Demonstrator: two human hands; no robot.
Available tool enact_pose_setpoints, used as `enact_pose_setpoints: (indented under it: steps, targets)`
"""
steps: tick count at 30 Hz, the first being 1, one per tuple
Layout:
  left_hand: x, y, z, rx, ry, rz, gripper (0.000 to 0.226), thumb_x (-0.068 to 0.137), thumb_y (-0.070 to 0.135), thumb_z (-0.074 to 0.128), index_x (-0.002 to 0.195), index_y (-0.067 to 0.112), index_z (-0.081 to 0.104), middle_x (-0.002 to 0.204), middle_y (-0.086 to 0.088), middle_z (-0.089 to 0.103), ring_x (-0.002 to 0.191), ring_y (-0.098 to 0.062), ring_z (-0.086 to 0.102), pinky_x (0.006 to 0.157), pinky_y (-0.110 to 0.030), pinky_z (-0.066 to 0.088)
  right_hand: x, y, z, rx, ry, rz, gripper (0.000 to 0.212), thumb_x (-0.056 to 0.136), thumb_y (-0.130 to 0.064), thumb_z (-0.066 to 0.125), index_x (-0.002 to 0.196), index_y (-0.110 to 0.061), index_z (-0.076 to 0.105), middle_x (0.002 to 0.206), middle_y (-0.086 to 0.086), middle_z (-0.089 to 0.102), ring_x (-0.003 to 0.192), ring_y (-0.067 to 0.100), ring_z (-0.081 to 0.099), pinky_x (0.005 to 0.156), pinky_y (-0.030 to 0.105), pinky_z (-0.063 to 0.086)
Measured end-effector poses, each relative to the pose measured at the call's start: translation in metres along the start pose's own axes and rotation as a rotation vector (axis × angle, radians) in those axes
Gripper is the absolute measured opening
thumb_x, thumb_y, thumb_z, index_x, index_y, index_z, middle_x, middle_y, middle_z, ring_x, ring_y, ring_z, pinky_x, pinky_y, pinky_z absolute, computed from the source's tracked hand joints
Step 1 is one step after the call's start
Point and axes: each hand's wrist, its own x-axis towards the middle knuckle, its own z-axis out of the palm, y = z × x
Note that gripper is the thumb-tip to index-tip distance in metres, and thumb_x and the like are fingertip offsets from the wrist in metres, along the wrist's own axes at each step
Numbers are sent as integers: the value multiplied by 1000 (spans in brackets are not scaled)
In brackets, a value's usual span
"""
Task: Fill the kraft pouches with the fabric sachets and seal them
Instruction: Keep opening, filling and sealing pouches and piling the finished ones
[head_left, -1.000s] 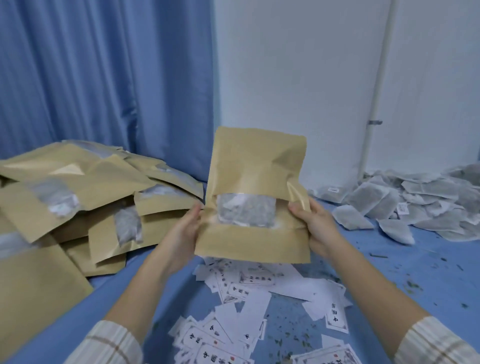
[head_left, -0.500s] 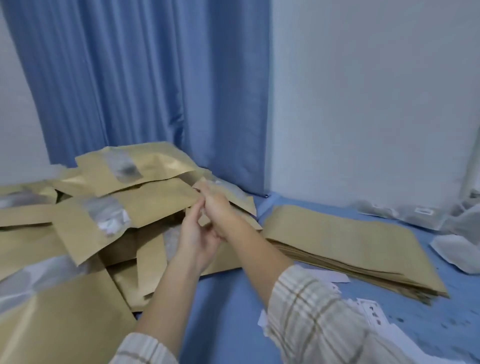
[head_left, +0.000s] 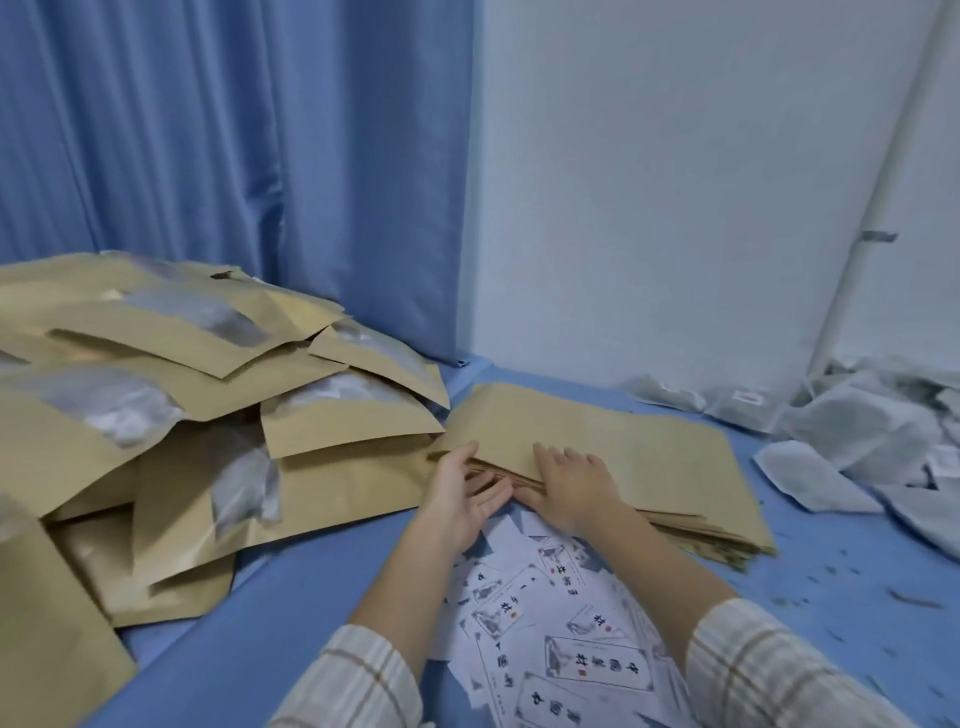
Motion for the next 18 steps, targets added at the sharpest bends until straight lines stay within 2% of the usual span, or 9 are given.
enact_pose_setpoints:
  steps: [3, 6, 8, 10, 12, 13, 14, 16, 18]
  targets:
    - [1, -10, 2, -7, 29, 3, 41, 93, 13, 57, 129, 1, 44, 97, -17, 50, 82, -30, 57, 89, -42, 50, -11, 10, -1, -161, 129, -94, 37, 97, -38, 34, 127, -17, 40, 115, 5, 62, 106, 25, 53, 83, 34, 36]
    - [-5, -16, 6, -22, 61, 16, 40, 88, 13, 64, 120, 4, 43, 106, -19, 48, 82, -26, 56, 87, -42, 52, -28, 19, -8, -276, 167, -219, 25, 90, -11, 41, 114, -13, 47, 100, 6, 66, 94, 26, 57, 68, 30, 30]
    - [-14, -19, 11, -29, 44, 19, 40, 87, 16, 66, 117, 6, 42, 102, -20, 49, 81, -27, 58, 90, -43, 52, -38, 27, -9, -324, 166, -276, 27, 88, -5, 42, 114, -10, 47, 100, 7, 64, 93, 27, 57, 67, 31, 30]
    - [-25, -23, 17, -31, 18, 17, 37, 89, 18, 64, 120, 10, 45, 104, -22, 52, 87, -32, 61, 92, -43, 50, -48, 32, -12, -303, 155, -255, 29, 92, -12, 45, 120, -11, 44, 110, 7, 61, 101, 26, 55, 72, 31, 35]
    - [-36, -30, 19, -31, 11, -27, 43, 91, 18, 62, 129, 11, 43, 122, -30, 51, 104, -39, 59, 90, -41, 50, -54, 37, -9, -223, 88, -116, 45, 96, -23, 43, 137, -8, 31, 129, 8, 52, 115, 27, 49, 87, 33, 39]
    - [-41, -33, 18, -28, 3, -43, 50, 91, 17, 62, 134, 9, 39, 126, -33, 49, 110, -41, 58, 88, -41, 50, -55, 38, -7, -193, 49, -39, 49, 97, -23, 41, 141, -7, 25, 132, 9, 49, 119, 27, 47, 92, 34, 39]
    - [-46, -35, 18, -33, 0, -53, 57, 91, 16, 62, 139, 4, 33, 127, -34, 49, 112, -41, 57, 87, -41, 50, -56, 39, -7, -196, 19, 7, 47, 96, -18, 42, 139, -6, 27, 129, 9, 52, 118, 27, 49, 93, 34, 40]
    - [-51, -38, 14, -44, -1, -71, 67, 90, 14, 62, 142, -4, 23, 124, -34, 51, 111, -42, 57, 87, -41, 49, -62, 39, -8, -241, -4, -6, 34, 90, -5, 45, 124, -7, 41, 118, 9, 58, 108, 27, 55, 84, 33, 41]
    - [-52, -40, 10, -38, 8, -77, 71, 89, 14, 63, 142, -8, 22, 123, -33, 52, 110, -41, 58, 87, -41, 49, -72, 40, -10, -259, -2, -78, 29, 87, -1, 44, 116, -6, 47, 111, 11, 61, 100, 27, 57, 74, 32, 38]
